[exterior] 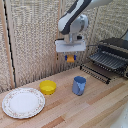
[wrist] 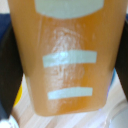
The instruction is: Kindly employ your clamp to softly take hold of the bread. Delicately rest it on the oven pan, verifying that it is even on the surface. Using your clamp and attentiveness, smoothly glide the pan into the oven and along the appropriate brackets, securing it in position.
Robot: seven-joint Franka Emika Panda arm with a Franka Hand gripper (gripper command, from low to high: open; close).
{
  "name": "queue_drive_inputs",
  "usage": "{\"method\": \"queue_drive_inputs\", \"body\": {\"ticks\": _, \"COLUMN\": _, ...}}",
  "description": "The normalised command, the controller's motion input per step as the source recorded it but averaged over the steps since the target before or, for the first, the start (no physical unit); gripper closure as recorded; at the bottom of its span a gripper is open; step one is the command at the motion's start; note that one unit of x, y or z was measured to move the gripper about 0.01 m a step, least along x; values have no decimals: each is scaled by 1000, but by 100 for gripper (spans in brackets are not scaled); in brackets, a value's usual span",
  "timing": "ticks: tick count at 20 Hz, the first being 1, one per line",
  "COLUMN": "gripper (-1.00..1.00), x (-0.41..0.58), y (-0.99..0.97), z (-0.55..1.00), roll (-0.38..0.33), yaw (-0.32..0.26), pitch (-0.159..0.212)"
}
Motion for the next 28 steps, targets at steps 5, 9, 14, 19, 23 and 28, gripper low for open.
{"method": "queue_drive_inputs", "body": {"ticks": 5, "gripper": 100, "x": 1, "y": -503, "z": 895, "roll": 42, "yaw": -232, "pitch": 155}}
{"method": "queue_drive_inputs", "body": {"ticks": 9, "gripper": 100, "x": 0, "y": -682, "z": 825, "roll": 32, "yaw": -173, "pitch": 140}}
{"method": "queue_drive_inputs", "body": {"ticks": 14, "gripper": 100, "x": 0, "y": -854, "z": 736, "roll": 20, "yaw": -118, "pitch": 130}}
{"method": "queue_drive_inputs", "body": {"ticks": 19, "gripper": 100, "x": 0, "y": -911, "z": 559, "roll": 12, "yaw": -99, "pitch": 77}}
{"method": "queue_drive_inputs", "body": {"ticks": 23, "gripper": 100, "x": 11, "y": -951, "z": 137, "roll": 1, "yaw": -58, "pitch": 19}}
{"method": "queue_drive_inputs", "body": {"ticks": 28, "gripper": 100, "x": 150, "y": -774, "z": -62, "roll": 0, "yaw": -38, "pitch": -1}}
